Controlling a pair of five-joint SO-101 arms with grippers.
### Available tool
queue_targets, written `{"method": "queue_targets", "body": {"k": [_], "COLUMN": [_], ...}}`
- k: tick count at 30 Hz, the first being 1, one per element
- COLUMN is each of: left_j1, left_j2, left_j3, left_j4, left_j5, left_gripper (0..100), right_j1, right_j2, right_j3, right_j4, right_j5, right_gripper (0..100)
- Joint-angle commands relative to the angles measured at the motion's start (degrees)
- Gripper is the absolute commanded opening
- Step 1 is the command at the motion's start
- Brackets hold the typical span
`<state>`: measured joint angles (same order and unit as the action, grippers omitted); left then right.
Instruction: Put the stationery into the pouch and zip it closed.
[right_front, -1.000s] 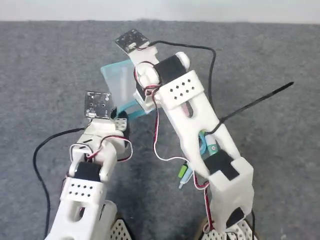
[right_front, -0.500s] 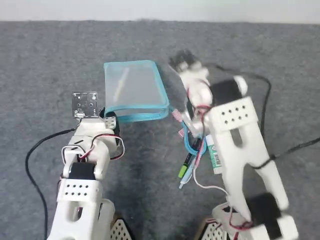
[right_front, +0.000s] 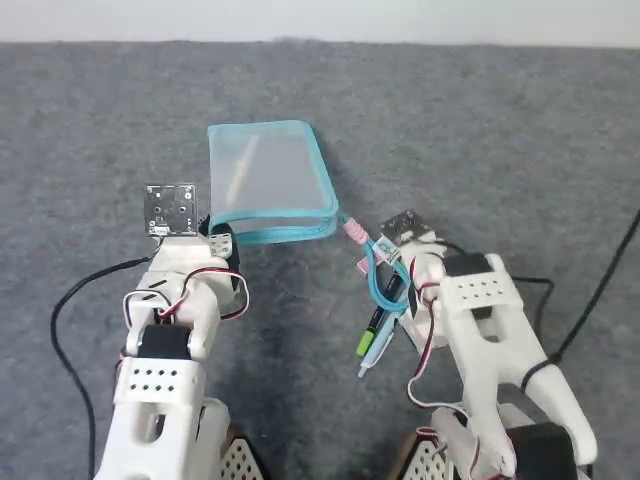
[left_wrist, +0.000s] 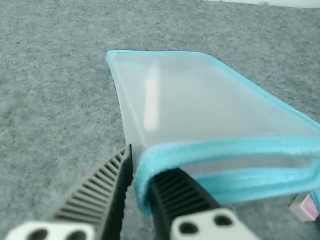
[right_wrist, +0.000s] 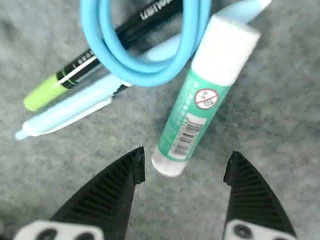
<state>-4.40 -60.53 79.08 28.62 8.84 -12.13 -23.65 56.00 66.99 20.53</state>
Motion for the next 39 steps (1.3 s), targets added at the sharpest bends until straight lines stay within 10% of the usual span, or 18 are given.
{"method": "queue_targets", "body": {"k": [1, 14, 23, 39], "left_j1": [-0.35, -0.35, 0.0, 0.18], "left_j2": [0.7, 0.7, 0.7, 0.7], "left_j3": [-2.15, -2.15, -2.07, -2.15], "left_j4": [-1.14, -1.14, -1.14, -1.05], "left_j5": [-0.97, -0.97, -0.97, -0.97], "left_gripper": [1, 1, 1, 1], "right_j1": [0.57, 2.07, 6.2, -27.21], "right_j2": [-2.51, -3.65, -13.67, 2.86], "right_j3": [2.11, 5.27, -21.8, -50.46], "right_j4": [-5.67, -9.63, 17.63, 34.33], "right_j5": [0.97, 0.53, 4.22, 0.09], "right_gripper": [26.2, 0.7, 0.6, 0.6]}}
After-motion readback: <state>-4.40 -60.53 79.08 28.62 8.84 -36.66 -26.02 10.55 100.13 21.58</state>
